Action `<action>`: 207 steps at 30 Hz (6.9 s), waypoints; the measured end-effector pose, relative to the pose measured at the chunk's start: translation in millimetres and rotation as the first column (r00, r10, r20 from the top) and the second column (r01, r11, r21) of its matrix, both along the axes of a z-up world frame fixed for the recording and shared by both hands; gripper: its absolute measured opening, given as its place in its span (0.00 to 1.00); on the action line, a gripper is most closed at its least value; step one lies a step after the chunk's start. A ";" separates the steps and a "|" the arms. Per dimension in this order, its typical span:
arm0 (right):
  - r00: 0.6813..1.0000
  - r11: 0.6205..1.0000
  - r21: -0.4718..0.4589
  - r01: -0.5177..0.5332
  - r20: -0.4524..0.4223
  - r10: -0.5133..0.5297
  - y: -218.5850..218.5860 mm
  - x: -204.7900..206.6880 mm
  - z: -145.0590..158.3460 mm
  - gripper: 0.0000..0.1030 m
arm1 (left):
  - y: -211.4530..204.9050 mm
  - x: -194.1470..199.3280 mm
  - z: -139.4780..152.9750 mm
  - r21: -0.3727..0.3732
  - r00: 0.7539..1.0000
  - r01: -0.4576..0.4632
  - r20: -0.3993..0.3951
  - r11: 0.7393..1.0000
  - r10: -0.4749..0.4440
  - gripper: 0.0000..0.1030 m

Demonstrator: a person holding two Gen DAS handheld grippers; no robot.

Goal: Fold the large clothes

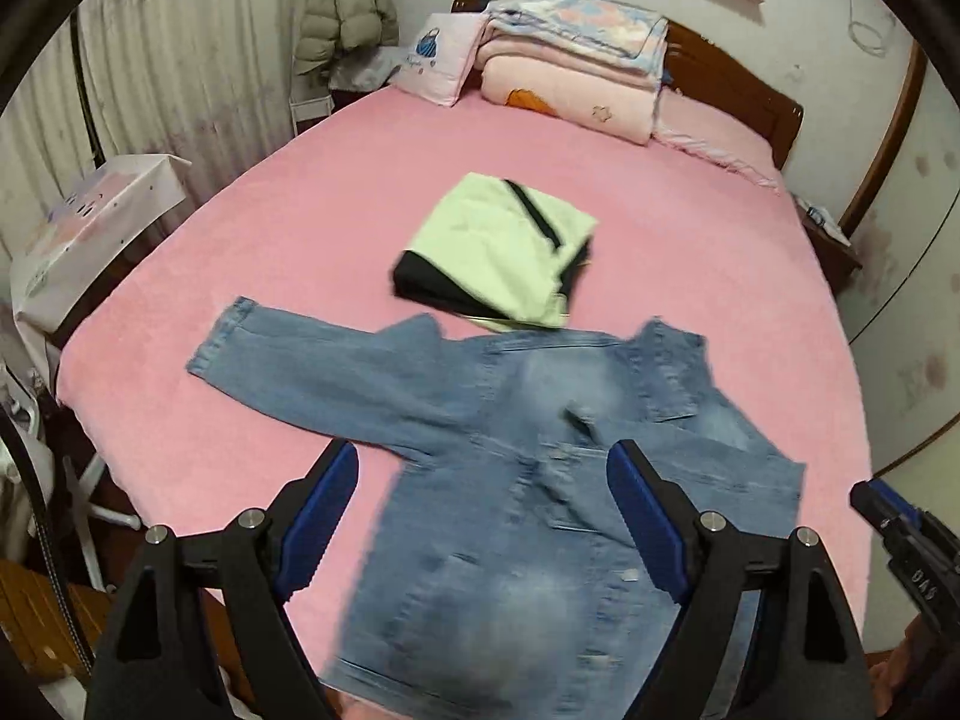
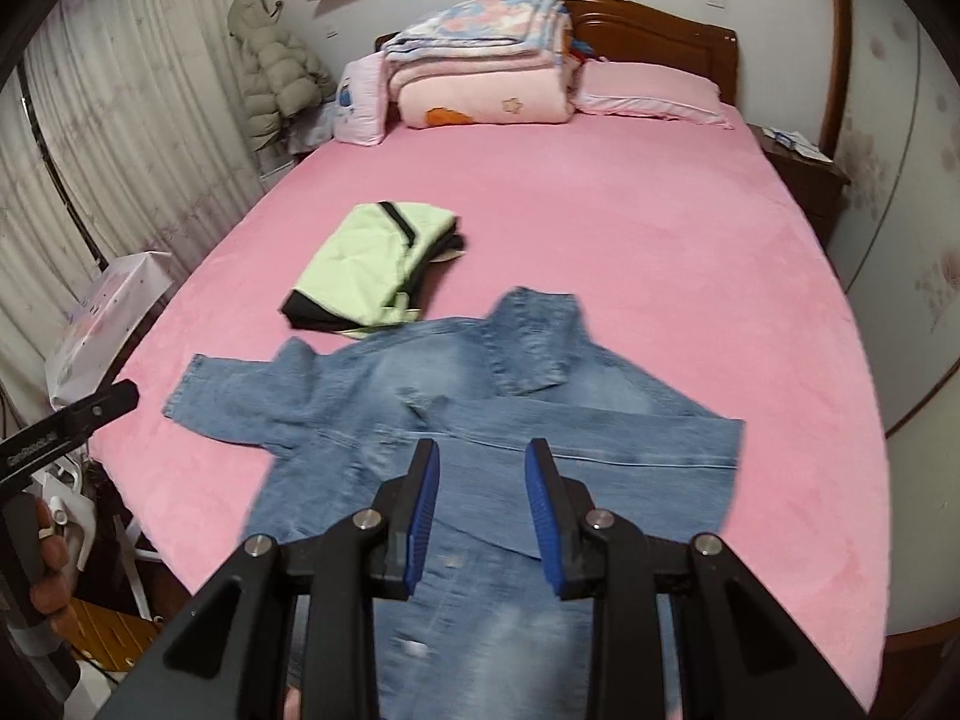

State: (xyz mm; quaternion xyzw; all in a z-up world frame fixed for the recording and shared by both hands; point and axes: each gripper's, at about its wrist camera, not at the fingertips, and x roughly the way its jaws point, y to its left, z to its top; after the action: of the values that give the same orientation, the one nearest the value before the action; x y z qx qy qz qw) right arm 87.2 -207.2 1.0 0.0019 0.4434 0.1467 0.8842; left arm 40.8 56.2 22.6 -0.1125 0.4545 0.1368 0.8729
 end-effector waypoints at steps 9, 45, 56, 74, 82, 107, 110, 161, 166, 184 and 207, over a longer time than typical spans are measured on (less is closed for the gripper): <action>0.995 0.998 0.031 0.057 -0.080 -0.054 157.4 26.8 -23.6 0.29 | 190.6 20.1 -49.1 -0.077 0.993 -0.005 -0.120 0.997 -0.004 0.82; 0.964 0.997 -0.041 0.062 -0.255 -0.070 305.9 78.5 -168.3 0.29 | 397.9 70.9 -212.2 -0.388 0.971 -0.193 0.057 0.901 0.232 0.16; 0.956 0.976 -0.029 0.217 -0.195 -0.219 155.9 53.2 -147.4 0.29 | 124.5 109.2 -89.6 -0.270 0.905 0.386 0.296 0.882 -0.306 0.17; 0.939 0.982 -0.078 0.174 -0.287 -0.189 -52.7 25.9 -199.4 0.29 | -139.6 133.0 -302.9 -0.241 0.828 0.494 -0.161 0.835 -0.536 0.29; 0.942 0.988 0.080 0.130 -0.320 -0.098 -32.8 55.7 -198.3 0.39 | -99.0 96.7 -220.1 -0.222 0.852 0.491 -0.083 0.843 -0.518 0.67; 0.903 0.961 0.171 0.218 -0.409 -0.132 7.0 110.3 -278.7 0.34 | 76.5 78.2 -277.6 -0.108 0.957 0.170 -0.220 0.980 -0.190 0.68; 0.920 0.963 0.219 0.155 -0.388 -0.060 6.1 109.7 -268.3 0.07 | 74.0 80.4 -277.7 -0.098 0.956 0.171 -0.224 0.980 -0.189 0.68; 0.981 0.994 -0.018 0.112 -0.157 -0.113 0.8 95.8 -213.5 0.16 | -82.2 156.7 -256.0 -0.025 0.901 0.381 -0.216 0.924 -0.377 0.82; 0.977 0.994 -0.070 0.086 -0.187 -0.098 11.9 105.0 -247.9 0.16 | -86.4 183.7 -300.5 0.011 0.895 0.352 -0.297 0.936 -0.333 0.82; 0.910 0.944 -0.017 0.329 -0.261 -0.322 -91.3 69.1 -240.6 0.06 | -73.7 180.7 -290.9 -0.058 0.895 0.331 -0.299 0.942 -0.332 0.92; 0.971 0.974 0.045 0.223 -0.093 -0.218 -102.5 0.0 -53.0 0.06 | -69.7 54.1 -24.0 0.036 0.983 0.183 -0.032 0.982 -0.182 0.92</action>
State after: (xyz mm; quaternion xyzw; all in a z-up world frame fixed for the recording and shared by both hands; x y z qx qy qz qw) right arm 87.3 -309.7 -52.1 0.0821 0.4746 0.0595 0.8743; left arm 95.0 -13.4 -1.4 -0.0514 0.4725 0.0666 0.8773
